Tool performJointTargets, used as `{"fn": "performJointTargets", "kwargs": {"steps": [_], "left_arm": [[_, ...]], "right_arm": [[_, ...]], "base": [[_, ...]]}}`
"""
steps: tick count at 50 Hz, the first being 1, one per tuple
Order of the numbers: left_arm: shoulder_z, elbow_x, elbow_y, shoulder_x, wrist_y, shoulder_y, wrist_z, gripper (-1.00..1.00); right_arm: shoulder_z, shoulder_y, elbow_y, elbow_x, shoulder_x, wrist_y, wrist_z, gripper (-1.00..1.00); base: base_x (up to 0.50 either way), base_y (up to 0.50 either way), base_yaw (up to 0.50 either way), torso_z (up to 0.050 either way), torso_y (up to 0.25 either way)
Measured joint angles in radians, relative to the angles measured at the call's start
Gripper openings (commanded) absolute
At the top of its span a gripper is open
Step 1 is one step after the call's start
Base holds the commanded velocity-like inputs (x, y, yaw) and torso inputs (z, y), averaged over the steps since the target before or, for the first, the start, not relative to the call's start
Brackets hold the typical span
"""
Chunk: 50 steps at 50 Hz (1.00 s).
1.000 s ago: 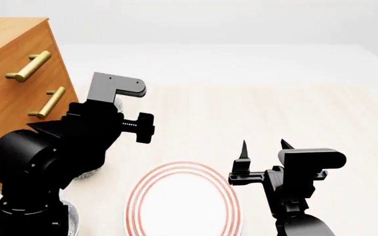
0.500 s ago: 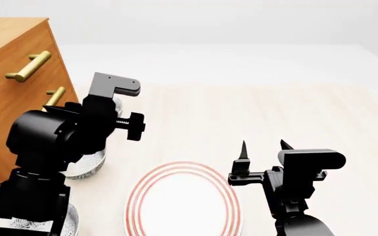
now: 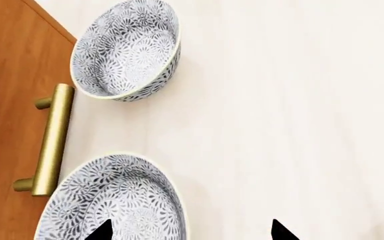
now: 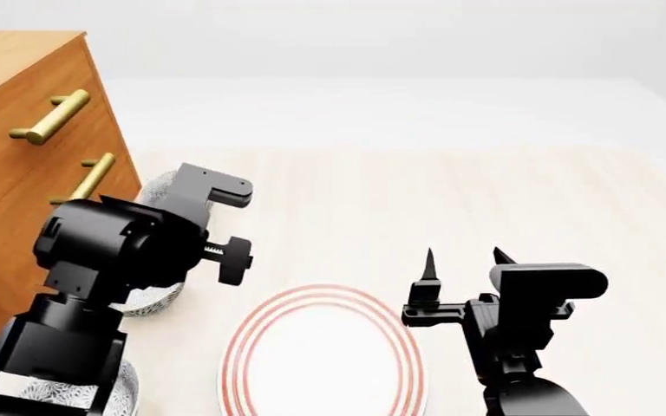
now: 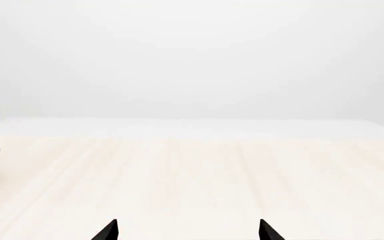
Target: Put the bowl in the middle on the plate.
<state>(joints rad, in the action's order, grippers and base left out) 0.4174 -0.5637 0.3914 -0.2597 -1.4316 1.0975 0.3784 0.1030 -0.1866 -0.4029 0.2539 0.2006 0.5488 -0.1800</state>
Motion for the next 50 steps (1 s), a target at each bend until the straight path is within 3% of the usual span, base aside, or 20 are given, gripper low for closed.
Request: {"fn": "performJointTargets", "kwargs": {"steps": [14, 50], "left_arm": [[0.043, 0.018, 0.114, 0.009, 0.066, 0.004, -0.035, 1.0], [0.15, 0.128, 0.667, 0.105, 0.379, 0.087, -0.157, 1.0]], "right_arm": [[0.005, 0.0, 0.012, 0.006, 0.003, -0.01, -0.005, 1.0], [0.014, -0.006, -0.01, 0.023, 0.019, 0.005, -0.029, 1.0]], "base": [[0.0, 0.0, 0.0, 0.0, 0.0], [0.0, 0.0, 0.0, 0.0, 0.0]]}}
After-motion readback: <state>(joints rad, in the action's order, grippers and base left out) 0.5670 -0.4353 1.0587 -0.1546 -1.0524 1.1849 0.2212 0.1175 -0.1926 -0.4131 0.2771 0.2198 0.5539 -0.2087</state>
